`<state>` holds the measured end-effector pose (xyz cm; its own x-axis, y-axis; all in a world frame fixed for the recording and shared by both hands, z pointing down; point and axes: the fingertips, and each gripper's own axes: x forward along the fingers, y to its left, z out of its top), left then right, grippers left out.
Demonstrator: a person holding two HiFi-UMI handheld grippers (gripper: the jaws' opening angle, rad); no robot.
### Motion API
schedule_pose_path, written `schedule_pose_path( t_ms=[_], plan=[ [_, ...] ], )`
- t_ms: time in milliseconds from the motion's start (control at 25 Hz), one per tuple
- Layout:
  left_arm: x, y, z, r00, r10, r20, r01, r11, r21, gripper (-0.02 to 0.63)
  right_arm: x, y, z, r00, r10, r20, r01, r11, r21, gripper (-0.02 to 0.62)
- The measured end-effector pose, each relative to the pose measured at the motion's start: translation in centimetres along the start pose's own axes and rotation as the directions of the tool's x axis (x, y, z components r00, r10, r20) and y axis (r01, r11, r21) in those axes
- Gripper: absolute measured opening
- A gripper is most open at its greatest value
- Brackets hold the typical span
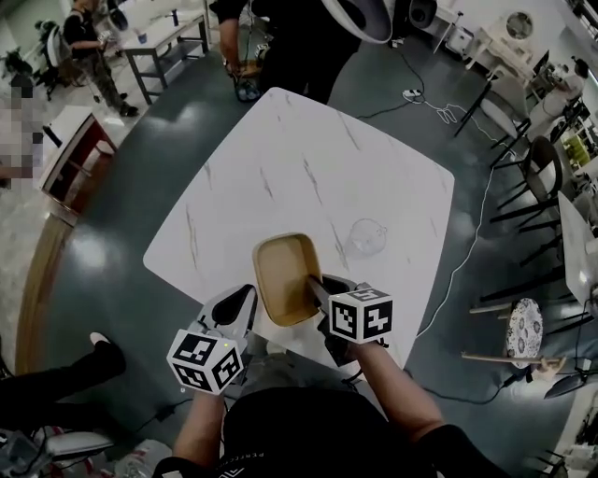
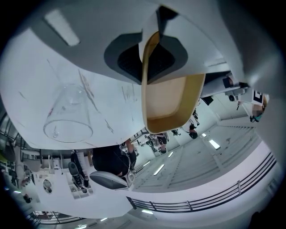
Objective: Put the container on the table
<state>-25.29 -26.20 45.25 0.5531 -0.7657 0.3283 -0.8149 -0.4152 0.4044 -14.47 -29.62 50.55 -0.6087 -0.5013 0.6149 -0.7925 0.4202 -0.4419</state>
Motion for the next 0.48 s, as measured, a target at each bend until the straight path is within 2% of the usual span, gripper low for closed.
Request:
schedule_pose_path(
  t_ms=[200,480],
  plan=[
    [1.0,1.6,0.4,1.0,0.014,-0.02,-0.013,1.0,0.013,0.002,2.0,-0.1,1.2,1.0,0.0,-0.019,0.0,1.0,0.0,0.014],
    [1.9,3.1,0.2,0.999,0.012,-0.038,-0.013,1.0,-0.016,0.005,4.5,-1.0,2.0,0.999,-0.023,-0.037,0.024,0.999,0.021,0.014]
  ],
)
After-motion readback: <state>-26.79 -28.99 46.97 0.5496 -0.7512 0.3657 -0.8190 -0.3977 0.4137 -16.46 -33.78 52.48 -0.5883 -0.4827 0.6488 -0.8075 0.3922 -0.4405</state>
